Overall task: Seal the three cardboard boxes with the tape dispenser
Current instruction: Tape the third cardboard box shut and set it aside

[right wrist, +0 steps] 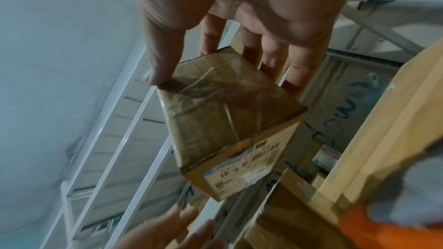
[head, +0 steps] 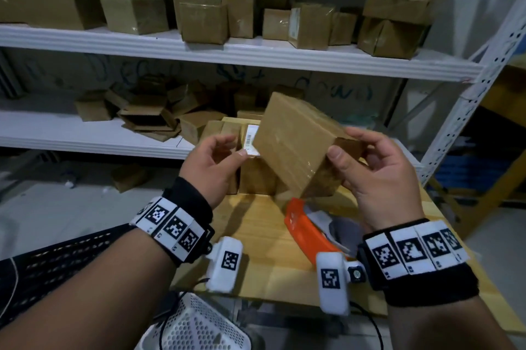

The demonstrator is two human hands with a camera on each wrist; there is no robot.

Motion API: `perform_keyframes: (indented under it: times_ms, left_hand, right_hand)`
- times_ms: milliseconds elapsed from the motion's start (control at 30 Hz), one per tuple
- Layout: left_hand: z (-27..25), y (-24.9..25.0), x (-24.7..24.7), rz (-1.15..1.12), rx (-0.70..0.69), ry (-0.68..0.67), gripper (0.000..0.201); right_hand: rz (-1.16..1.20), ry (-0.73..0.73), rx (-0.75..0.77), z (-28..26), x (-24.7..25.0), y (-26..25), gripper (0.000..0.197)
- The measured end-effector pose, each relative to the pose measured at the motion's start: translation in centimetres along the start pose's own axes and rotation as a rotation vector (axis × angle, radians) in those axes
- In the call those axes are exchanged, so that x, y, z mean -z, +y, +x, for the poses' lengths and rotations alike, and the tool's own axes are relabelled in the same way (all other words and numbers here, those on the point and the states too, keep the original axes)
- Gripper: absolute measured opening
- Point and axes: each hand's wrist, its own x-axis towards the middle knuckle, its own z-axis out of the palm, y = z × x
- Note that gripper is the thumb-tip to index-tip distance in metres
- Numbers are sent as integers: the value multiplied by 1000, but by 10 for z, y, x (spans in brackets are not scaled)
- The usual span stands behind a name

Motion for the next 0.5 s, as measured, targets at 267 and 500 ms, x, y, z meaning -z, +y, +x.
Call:
perform_keyframes:
  times_ms: [267,500]
  left_hand:
    - [45,-25,14,318,105,201,35]
    - [60,-38,27,442,119,282,34]
  right_hand:
    - [-165,200,-13,29,12,12,56]
    - [-404,175,-130,59,13,11,59]
